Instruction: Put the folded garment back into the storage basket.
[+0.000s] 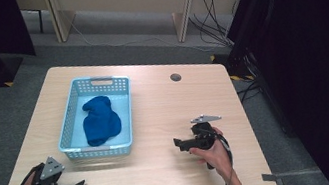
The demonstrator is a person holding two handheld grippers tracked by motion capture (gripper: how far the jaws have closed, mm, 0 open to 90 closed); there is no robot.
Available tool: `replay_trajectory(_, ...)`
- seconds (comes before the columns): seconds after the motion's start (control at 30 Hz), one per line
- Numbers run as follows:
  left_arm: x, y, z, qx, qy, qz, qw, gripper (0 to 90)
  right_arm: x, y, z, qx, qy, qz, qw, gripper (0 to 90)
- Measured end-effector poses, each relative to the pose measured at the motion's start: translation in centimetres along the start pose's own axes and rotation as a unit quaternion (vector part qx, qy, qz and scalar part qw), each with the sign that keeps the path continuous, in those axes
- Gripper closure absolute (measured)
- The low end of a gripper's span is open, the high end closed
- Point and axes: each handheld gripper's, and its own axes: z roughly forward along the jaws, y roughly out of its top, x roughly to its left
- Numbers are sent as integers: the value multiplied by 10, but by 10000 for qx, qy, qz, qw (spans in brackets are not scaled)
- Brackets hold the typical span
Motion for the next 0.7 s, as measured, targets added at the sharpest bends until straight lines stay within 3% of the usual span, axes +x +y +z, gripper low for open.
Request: replay_trajectory(0.7, 0, 0, 0, 0, 0, -2, 10000, 0, 0, -16, -2, 199, -126, -34, 9997, 57)
